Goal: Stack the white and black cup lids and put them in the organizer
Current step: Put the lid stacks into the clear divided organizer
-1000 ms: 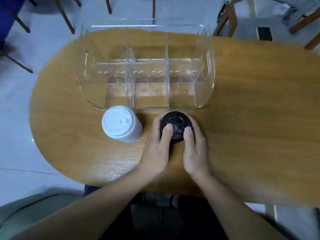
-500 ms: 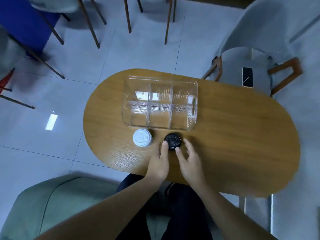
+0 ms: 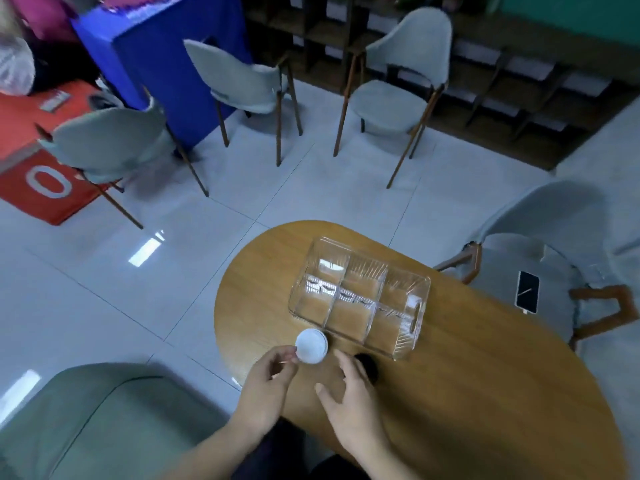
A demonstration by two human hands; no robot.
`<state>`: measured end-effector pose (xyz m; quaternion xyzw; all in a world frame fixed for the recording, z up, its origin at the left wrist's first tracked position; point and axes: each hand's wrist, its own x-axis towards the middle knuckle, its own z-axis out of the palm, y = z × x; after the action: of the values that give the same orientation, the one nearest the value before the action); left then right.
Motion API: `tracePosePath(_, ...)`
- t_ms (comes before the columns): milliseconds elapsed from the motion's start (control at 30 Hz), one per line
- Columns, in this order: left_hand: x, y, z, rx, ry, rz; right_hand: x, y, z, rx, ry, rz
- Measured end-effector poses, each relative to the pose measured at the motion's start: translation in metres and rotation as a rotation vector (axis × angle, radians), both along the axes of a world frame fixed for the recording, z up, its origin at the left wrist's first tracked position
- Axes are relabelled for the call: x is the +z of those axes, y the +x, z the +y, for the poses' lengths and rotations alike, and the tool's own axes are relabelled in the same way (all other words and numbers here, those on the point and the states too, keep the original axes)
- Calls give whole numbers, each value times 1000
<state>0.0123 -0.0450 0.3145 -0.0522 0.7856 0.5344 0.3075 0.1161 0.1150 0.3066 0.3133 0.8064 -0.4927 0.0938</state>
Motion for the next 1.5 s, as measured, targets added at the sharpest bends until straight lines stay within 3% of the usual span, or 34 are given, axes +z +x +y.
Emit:
tracePosePath(233,-83,-38,-21,-53,-115,2,-22,-46,-1,88,47,-62)
tracePosePath(433,-144,-52,-15,-272,-201,-43,-58,-70,0,189,153,-90)
tracePosePath(600,-192,-58,-8,-537,-322,162,-86,-77,-3,302,271,-83)
tracePosePath(733,-223,-53,-3,-595,-391,299,-97,-77,-8,289,353,-47)
tracePosePath(1133,-233,-38,8,-503,-371,304,-116,-73,-5,230,239,17)
tracePosePath(1333,-202,-38,9,-383,-159,147,-107,-66,-6,242,229,58)
tracePosePath(1500,-169,-38,2,-266,-132,41,-77,-61,-8,251,216,62)
